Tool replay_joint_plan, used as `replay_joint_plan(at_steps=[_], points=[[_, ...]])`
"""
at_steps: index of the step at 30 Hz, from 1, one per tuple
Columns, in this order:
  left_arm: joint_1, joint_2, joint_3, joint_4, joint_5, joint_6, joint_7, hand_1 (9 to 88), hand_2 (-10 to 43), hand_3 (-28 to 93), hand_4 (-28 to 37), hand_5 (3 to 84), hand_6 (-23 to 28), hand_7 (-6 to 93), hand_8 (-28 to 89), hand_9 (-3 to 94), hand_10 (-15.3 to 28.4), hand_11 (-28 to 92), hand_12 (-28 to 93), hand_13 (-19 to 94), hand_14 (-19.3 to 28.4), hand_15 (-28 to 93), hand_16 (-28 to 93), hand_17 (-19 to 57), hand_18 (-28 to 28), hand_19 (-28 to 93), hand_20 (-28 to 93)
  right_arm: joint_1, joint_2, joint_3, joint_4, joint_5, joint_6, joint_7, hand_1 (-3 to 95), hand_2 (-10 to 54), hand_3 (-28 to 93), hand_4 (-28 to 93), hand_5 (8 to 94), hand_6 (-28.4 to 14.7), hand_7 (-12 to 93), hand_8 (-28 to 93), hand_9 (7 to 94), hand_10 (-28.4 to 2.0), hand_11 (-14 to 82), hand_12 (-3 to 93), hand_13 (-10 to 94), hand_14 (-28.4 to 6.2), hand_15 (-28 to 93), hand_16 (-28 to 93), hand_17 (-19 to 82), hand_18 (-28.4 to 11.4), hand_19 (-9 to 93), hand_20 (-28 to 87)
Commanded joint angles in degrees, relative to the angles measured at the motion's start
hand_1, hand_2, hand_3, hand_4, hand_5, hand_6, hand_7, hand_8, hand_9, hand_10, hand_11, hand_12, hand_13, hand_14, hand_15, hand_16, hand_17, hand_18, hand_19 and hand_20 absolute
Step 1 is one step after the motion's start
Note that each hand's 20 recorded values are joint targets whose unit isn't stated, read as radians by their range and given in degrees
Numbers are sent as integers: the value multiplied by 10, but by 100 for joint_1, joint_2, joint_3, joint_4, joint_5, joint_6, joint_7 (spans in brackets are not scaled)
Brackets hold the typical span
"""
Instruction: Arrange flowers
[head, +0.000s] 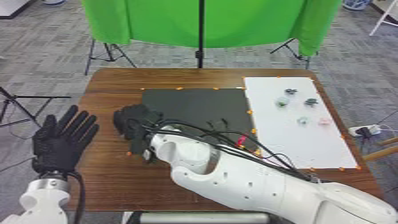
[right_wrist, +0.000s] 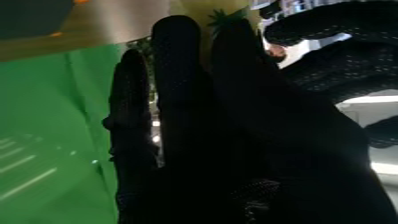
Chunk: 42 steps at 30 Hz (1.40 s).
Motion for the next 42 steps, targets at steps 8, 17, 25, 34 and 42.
replay_joint_plan(at_steps=[8,17,25,34,42], points=[[120,-40,24,-16,-16,-40,-10,272,162,720,-274,415,109,13,-56,333,166,119,108,249,172,210,-45,-60,140,279,94,-190,-22,-39,-190,-6,-436,979,657,-95,648,-283,641,-6,246,-84,707,-109,126,300,646,-52,428,388,297,-187,723,331],[141,-155,16,-3,-11,-52,-76,275,170,719,-250,413,108,16,-54,328,164,121,107,247,168,203,-38,-61,140,279,89,-367,44,270,-435,166,-508,1081,646,-95,644,-283,638,-10,224,-144,685,-122,161,257,644,-58,432,382,293,-196,733,324],[195,-386,-79,19,21,-119,-160,271,154,735,-269,433,105,28,-57,358,163,144,118,265,159,231,-39,-46,126,257,86,-1100,935,1829,-1406,-65,-118,1251,581,-95,690,-283,584,-27,190,-142,609,-136,178,157,628,-96,485,346,286,-216,776,326],[224,-451,-193,17,82,-221,-135,262,144,755,-282,433,92,37,-64,355,148,147,111,263,140,223,-45,-32,113,221,97,-2482,2731,4067,-2155,426,-656,2130,488,-95,767,-283,519,-51,145,-121,533,-152,132,143,563,-136,512,187,260,-222,783,314],[315,-493,-279,0,91,-226,-129,260,141,763,-283,433,90,40,-66,354,147,150,107,263,137,220,-43,-29,111,210,109,-4000,3469,5630,-2464,398,-906,2378,468,-95,755,-283,501,-58,130,-113,492,-155,112,140,502,-145,416,150,224,-220,740,294]])
